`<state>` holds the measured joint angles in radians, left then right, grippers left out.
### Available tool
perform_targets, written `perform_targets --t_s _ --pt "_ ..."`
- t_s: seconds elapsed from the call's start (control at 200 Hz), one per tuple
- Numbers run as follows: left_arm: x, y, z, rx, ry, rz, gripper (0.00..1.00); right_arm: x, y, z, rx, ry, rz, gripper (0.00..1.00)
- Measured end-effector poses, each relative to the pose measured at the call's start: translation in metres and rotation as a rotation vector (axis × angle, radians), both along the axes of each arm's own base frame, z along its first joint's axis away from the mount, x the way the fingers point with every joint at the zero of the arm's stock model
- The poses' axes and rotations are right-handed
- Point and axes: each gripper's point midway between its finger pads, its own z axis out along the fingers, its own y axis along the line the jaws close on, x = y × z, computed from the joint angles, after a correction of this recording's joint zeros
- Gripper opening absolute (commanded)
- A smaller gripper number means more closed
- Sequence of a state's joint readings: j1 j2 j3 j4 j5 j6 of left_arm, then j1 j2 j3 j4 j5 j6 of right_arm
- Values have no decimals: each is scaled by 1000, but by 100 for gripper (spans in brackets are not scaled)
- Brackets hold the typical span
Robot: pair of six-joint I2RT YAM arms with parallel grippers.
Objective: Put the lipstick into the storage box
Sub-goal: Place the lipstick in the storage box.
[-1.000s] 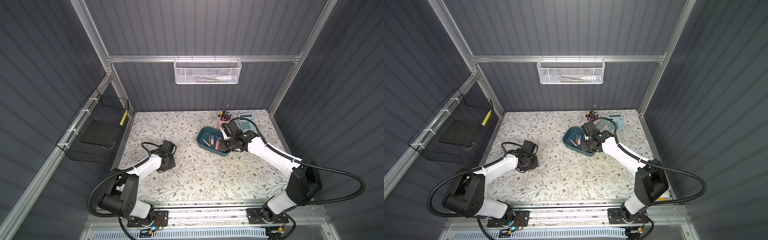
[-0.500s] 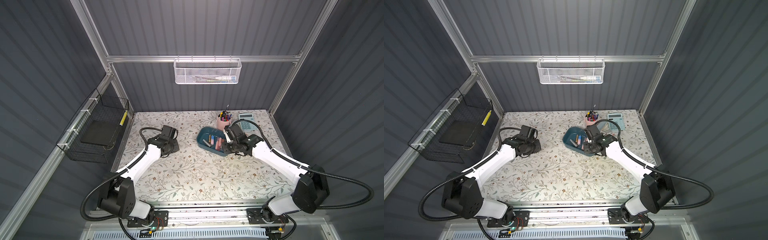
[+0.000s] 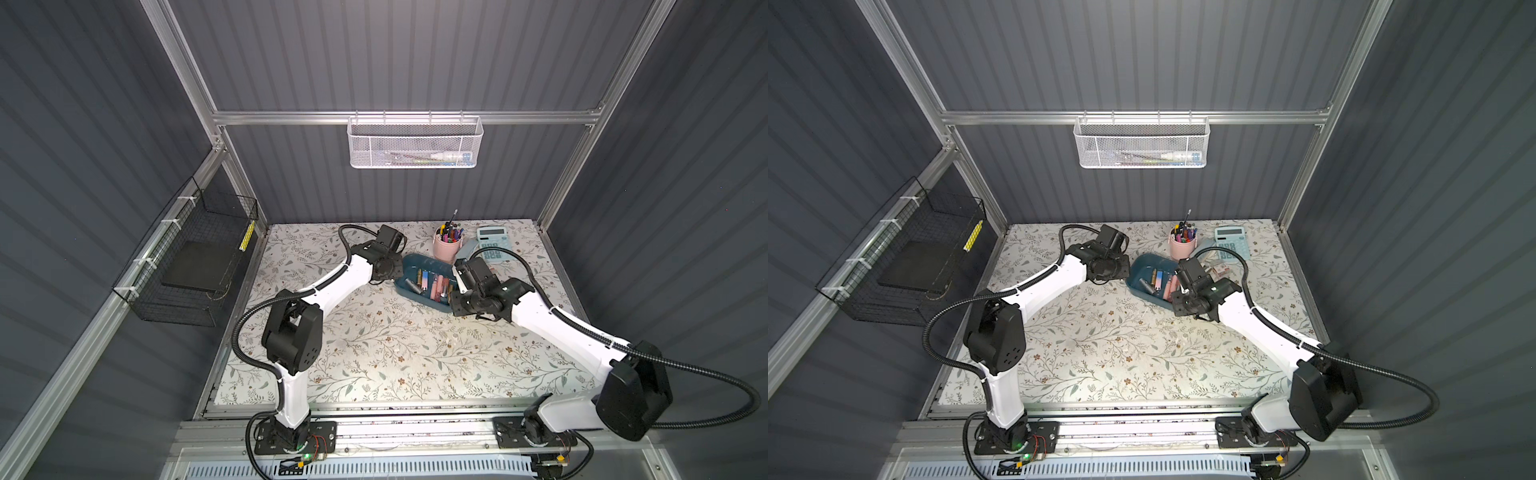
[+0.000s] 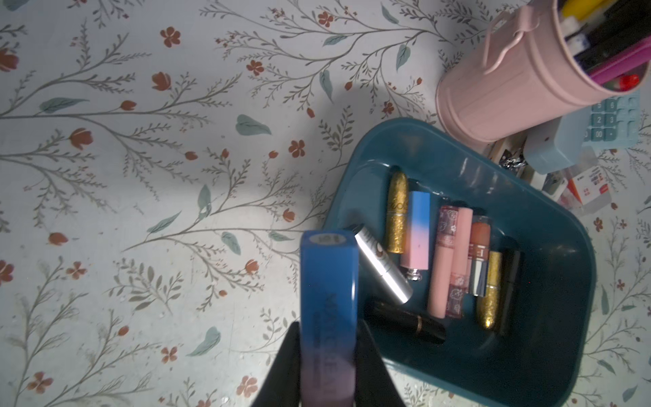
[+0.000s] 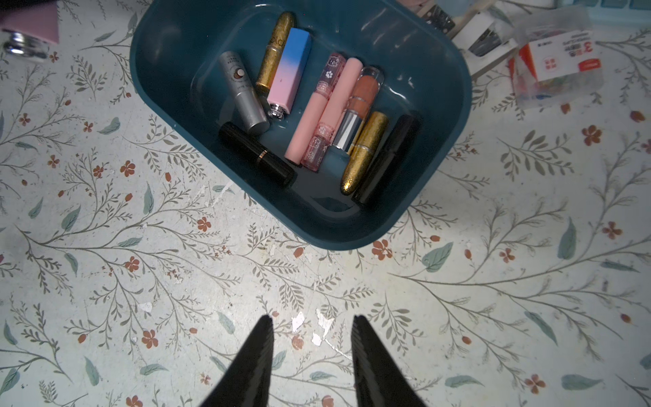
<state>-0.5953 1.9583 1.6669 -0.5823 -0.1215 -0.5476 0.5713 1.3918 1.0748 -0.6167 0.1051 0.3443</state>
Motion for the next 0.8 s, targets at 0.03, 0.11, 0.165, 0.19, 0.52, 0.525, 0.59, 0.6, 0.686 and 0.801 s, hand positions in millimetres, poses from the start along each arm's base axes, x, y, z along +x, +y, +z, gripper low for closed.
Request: perform_targets --t_s 0.03,0.11,0.165,0.19,0.52,0.525,0.59,0.6,0.686,0.801 --pt "3 -4 -1 -6 -1 -7 21 0 -1 0 0 0 -1 40" --pt "7 -16 -7 -23 4 -27 22 0 -3 -2 -4 2 -7 40" --pt "10 -22 -14 -33 14 -38 22 0 -4 -3 -6 3 -10 40" --pt "12 -25 -18 -37 19 -43 22 0 -5 -3 -6 4 -11 40" --pt "19 -80 -59 -69 64 -131 24 4 -12 -8 -15 14 -32 40" --pt "19 -80 -59 -69 64 -132 24 4 -12 -8 -15 14 -33 40" --pt "19 -86 -62 -75 65 -141 25 5 -14 -10 -19 20 -39 40" --pt "19 -86 -62 -75 65 -141 25 5 -15 -10 -19 20 -40 40" --pt "17 -90 -63 -77 68 -150 26 7 -16 -14 -25 30 -45 40" --pt "18 -92 -62 -81 67 -153 35 8 -18 -19 -33 43 -49 41"
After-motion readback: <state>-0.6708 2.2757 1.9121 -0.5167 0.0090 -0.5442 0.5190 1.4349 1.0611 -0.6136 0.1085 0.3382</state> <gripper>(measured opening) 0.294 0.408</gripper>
